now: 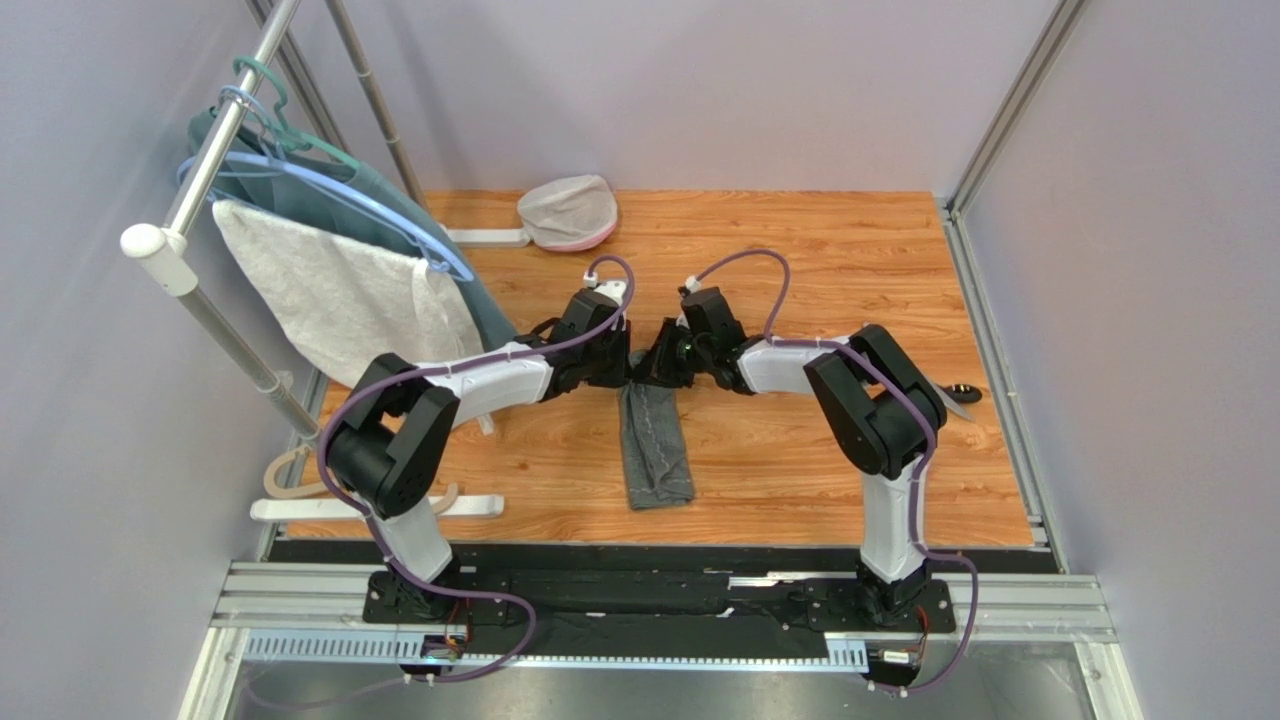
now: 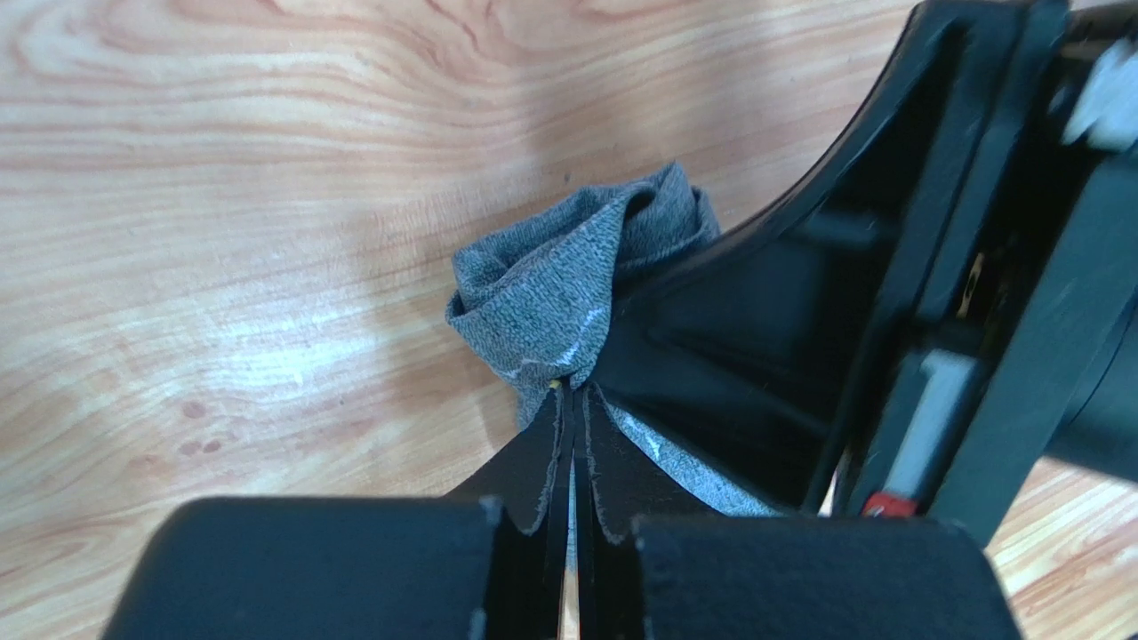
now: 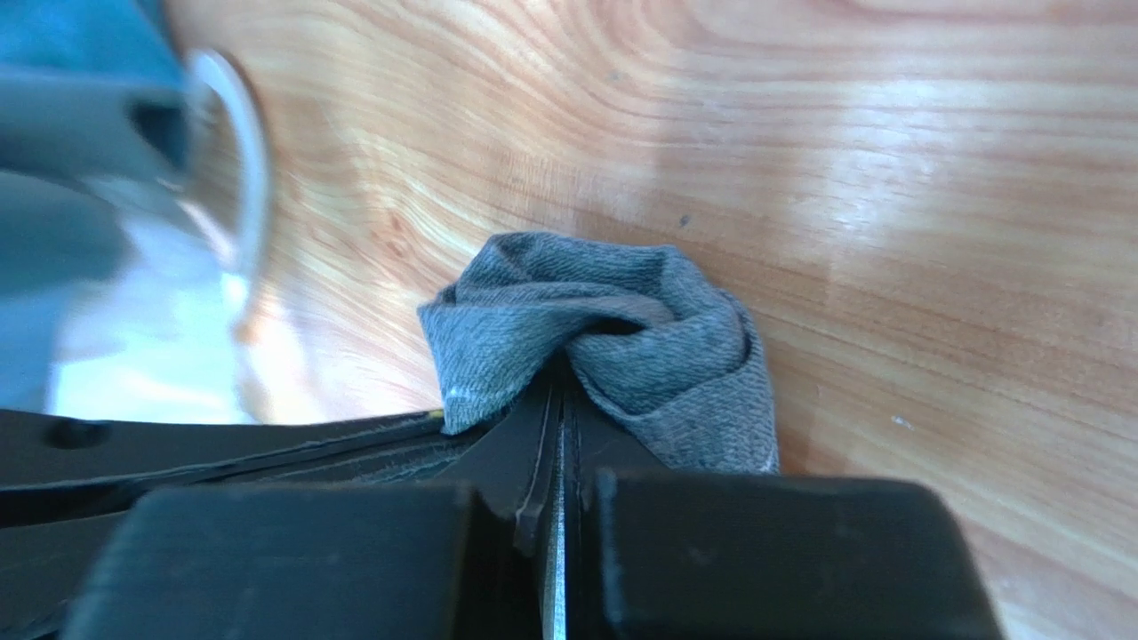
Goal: Fold the napkin into a case and place the utensils inside
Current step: Stuff the top corner of the smaller-rectangle-folded napkin into the folded napkin.
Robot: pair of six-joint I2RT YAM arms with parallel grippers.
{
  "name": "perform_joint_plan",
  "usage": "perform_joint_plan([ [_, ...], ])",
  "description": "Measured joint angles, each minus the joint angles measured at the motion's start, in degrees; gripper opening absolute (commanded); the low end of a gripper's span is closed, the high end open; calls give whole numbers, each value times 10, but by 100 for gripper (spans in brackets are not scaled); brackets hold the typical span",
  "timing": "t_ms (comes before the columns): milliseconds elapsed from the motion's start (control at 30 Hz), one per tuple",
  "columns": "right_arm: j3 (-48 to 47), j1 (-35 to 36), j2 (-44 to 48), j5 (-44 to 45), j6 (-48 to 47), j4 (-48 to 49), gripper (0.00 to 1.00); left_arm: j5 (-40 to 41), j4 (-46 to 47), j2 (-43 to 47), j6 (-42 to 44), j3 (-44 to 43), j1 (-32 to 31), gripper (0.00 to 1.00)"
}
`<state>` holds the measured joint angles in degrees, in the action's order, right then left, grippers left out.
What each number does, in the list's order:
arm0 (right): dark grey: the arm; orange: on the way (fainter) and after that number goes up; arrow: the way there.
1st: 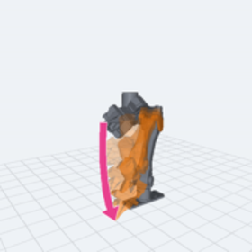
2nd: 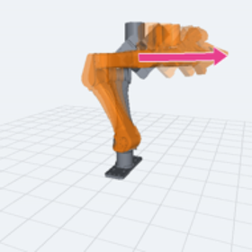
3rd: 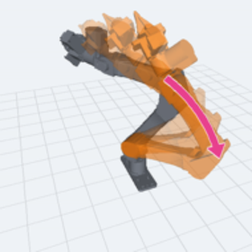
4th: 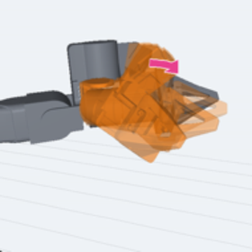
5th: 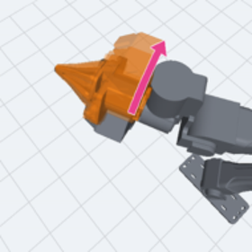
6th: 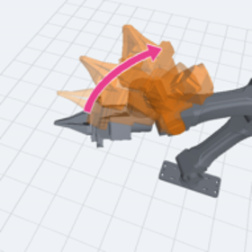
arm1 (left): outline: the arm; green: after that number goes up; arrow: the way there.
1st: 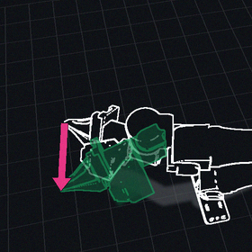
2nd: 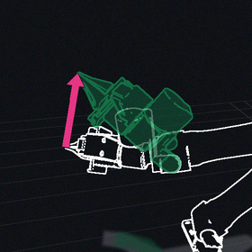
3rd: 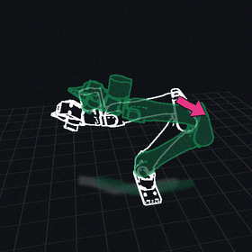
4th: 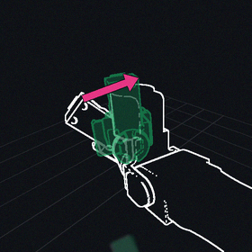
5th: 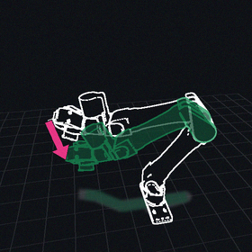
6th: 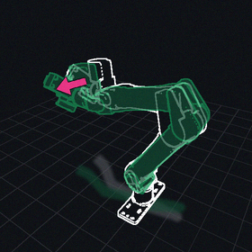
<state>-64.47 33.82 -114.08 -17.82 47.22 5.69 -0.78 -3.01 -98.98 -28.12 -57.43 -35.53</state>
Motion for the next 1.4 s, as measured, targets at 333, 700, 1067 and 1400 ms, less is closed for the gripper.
perform_joint_plan([
  [333, 64, -29, -58, -67, 191, 255, 0, 9, 9, -1, -12, 4, 5, 1],
  [700, 46, -41, -54, -94, 153, 205, 19, -5, -23, -17, -24, -20, 36, 19],
  [1067, 37, -44, -47, -114, 112, 175, 30, -21, -50, -15, -26, -26, 37, 33],
  [1400, 32, -44, -47, -117, 95, 161, 12, -2, -79, -32, -11, -93, 37, 21],
])
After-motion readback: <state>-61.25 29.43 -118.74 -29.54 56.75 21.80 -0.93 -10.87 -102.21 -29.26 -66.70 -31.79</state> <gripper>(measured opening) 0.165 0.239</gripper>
